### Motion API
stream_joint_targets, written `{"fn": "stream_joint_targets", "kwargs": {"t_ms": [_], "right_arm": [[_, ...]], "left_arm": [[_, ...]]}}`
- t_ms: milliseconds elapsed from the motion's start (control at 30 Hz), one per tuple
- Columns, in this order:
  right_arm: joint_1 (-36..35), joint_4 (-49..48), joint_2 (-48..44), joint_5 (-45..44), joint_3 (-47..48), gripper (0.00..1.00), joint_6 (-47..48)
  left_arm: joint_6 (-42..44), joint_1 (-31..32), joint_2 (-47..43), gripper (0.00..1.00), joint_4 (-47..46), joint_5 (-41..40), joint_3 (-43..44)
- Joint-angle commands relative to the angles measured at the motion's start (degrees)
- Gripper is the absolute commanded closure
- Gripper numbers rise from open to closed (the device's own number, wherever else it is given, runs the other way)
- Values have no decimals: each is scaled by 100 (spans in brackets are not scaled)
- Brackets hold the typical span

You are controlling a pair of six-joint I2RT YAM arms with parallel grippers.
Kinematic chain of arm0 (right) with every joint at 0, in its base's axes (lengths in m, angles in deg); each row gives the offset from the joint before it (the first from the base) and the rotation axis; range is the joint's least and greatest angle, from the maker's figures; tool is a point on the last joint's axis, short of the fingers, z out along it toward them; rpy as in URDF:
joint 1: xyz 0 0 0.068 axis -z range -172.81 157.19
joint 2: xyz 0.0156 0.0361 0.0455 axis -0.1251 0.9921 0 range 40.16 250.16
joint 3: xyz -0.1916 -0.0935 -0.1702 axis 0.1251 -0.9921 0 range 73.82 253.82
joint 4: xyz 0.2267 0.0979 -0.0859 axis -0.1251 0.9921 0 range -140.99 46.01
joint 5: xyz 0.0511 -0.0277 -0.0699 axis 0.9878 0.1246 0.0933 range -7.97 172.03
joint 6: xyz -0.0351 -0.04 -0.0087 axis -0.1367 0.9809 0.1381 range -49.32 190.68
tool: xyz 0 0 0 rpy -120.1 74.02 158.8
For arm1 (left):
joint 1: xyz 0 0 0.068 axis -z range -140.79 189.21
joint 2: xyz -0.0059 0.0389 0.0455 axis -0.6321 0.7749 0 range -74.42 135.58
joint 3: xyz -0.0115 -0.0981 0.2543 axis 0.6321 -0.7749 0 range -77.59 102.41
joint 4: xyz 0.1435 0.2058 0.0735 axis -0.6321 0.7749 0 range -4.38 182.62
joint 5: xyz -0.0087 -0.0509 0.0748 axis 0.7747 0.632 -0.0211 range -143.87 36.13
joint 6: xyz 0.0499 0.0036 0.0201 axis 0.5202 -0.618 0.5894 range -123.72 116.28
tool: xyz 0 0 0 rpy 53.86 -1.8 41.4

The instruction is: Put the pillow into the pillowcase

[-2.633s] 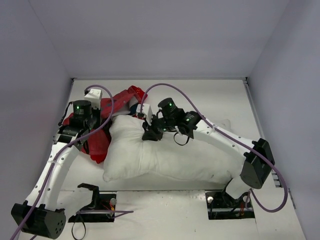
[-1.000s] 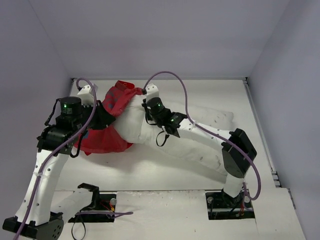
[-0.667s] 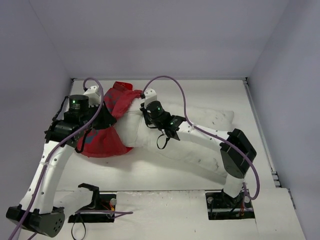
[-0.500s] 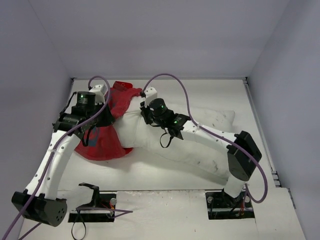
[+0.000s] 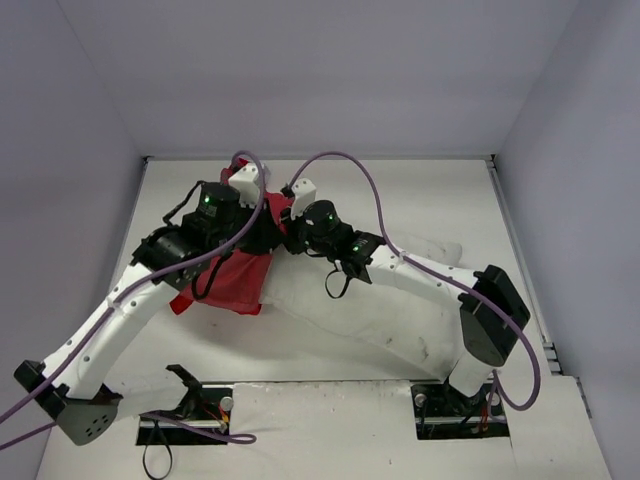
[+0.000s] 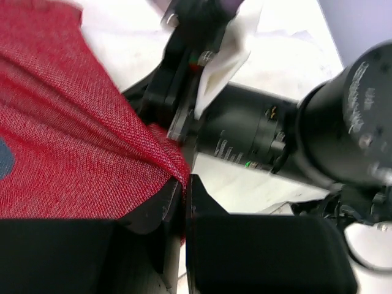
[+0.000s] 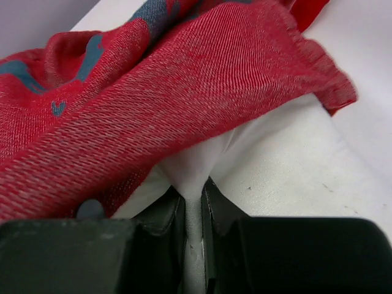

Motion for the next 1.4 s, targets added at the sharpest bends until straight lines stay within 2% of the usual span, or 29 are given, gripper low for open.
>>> {"fn": "stream_joint_targets", "kwargs": {"t_ms": [0,133,167,233,333,367,433,467,533,633,800,900,1000,1367], "right_arm": [[-54,-919,10,109,-158,100,-137],[-45,-972,-104,215,-475,100,-41],[-37,-972,-130,206,-536,100,-15],[-10,-972,-236,267,-668,100,143],[42,-955,-403,548,-695,100,459],[51,-894,-464,732,-678,93,547],[112,-806,-640,961,-599,75,836],[139,-666,-693,1119,-564,57,925],[227,-359,-851,1278,-423,37,1162],[446,2,-1114,1498,-317,22,1417],[1131,354,-1607,1945,-335,15,1471],[1588,687,-1520,2262,-186,7,1620],[1738,733,-1230,2595,-106,1,1629],[1836,715,-280,2843,-106,0,1691]], "left_arm": [[-344,43,-710,100,-601,-304,-538],[-474,25,-1151,100,-408,-1453,-1671],[-554,25,-1195,97,-346,-1631,-1805],[-730,25,-1283,86,-232,-1957,-2052],[-713,25,-1284,59,-223,-1993,-2167],[-660,33,-1240,43,-214,-2028,-2019],[-468,34,-1187,36,-196,-2203,-1781],[-362,25,-1100,34,-196,-2439,-1649],[-3,16,-959,33,-196,-2843,-1158],[499,7,-337,33,-196,-3100,-428],[1000,-54,552,33,-205,-3022,494],[1212,-177,1324,32,-205,-2768,864],[1361,-300,1721,32,-205,-2548,1233],[1774,-520,2891,32,-47,-2502,1727]]}}
